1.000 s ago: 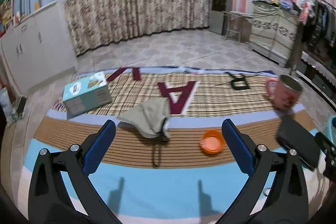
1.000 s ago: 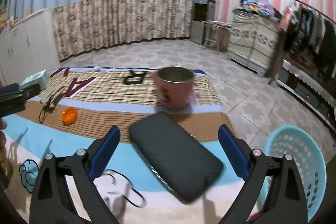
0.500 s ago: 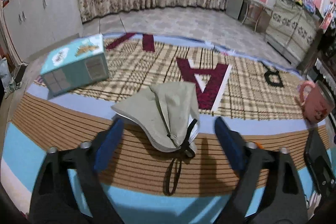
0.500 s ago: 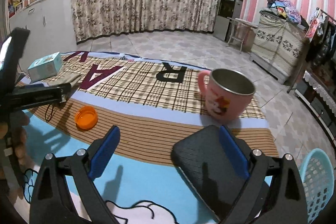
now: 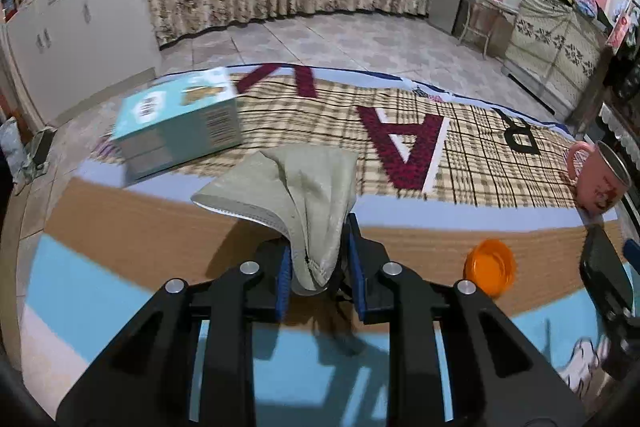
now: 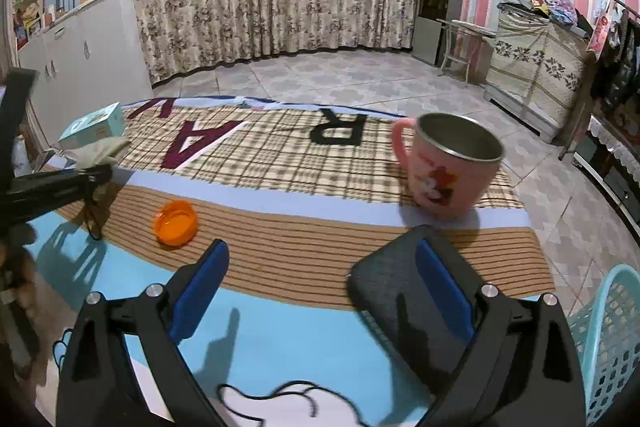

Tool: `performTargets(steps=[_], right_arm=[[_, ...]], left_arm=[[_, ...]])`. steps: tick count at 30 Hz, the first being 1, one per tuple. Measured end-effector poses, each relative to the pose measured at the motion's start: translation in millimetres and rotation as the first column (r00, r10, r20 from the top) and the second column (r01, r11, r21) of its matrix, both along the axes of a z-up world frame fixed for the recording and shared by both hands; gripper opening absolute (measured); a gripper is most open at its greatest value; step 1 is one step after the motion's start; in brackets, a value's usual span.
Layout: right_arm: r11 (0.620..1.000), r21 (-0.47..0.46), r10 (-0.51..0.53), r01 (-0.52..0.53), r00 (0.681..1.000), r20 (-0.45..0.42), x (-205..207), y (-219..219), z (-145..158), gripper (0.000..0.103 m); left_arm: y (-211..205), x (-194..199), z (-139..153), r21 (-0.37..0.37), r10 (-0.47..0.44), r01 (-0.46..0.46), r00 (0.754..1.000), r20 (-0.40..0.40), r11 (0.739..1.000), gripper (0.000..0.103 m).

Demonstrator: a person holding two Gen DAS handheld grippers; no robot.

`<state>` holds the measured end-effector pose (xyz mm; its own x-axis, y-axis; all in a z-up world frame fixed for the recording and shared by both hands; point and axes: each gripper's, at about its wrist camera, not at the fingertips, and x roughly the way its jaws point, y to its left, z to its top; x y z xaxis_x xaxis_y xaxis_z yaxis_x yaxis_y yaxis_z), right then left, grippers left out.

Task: Collect trash
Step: 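Grasp the orange round lid with the right tool while the left tool holds the grey cloth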

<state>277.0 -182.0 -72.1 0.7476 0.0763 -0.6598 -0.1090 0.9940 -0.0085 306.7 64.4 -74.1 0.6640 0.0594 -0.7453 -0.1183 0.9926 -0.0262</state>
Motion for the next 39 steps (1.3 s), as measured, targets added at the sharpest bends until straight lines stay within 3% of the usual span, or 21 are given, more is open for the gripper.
performTargets(steps=[4,8,11,15,18,19,21,27,33,39], right_arm=[[0.999,0.001,0.046,-0.046,0.999,-0.002,-0.3,27.8,-2.4,0.092],[0.995,-0.022,0.092,-0.093,0.995,-0.035,7.2,59.5,-11.0,0.092],[0.994,-0.042,0.098,-0.1,0.994,-0.055,15.0,78.0,-16.6,0.092],[0.991,-0.073,0.101,-0.108,0.991,-0.086,26.7,93.7,-22.5,0.092],[0.99,-0.083,0.105,-0.114,0.988,-0.109,33.0,98.9,-27.2,0.09],[0.989,-0.081,0.112,-0.122,0.986,-0.12,35.4,100.1,-29.3,0.088],[0.988,-0.073,0.122,-0.134,0.983,-0.14,38.3,100.4,-32.2,0.071],[0.983,-0.053,0.168,-0.178,0.975,-0.148,38.4,103.1,-33.0,0.04],[0.982,-0.064,0.173,-0.179,0.981,-0.086,18.1,92.7,-16.9,0.04],[0.985,-0.077,0.151,-0.152,0.988,-0.016,-6.7,56.5,17.6,0.04]], left_arm=[[10.9,-29.5,12.2,0.056,0.025,-0.026,1.0,0.016,0.998,0.023],[25.2,-57.4,17.6,0.006,0.04,-0.04,0.999,0.017,0.999,0.023],[30.0,-62.2,23.4,0.068,0.047,-0.049,0.999,0.025,0.996,0.023],[44.4,-61.6,24.1,0.025,0.045,-0.046,0.999,0.031,0.999,0.023],[49.6,-57.1,20.2,0.053,0.064,-0.065,0.998,0.015,0.996,0.023],[51.2,-55.9,20.1,0.048,0.066,-0.067,0.998,0.013,0.997,0.023],[53.1,-55.2,19.0,0.024,0.065,-0.065,0.998,0.012,0.998,0.023],[50.3,-54.1,23.7,0.011,0.055,-0.056,0.998,0.028,0.998,0.023],[49.2,-58.1,35.3,0.0,0.056,-0.056,0.997,0.06,0.998,0.023],[35.1,-62.8,46.9,0.004,0.031,-0.031,0.995,0.093,1.0,0.023]])
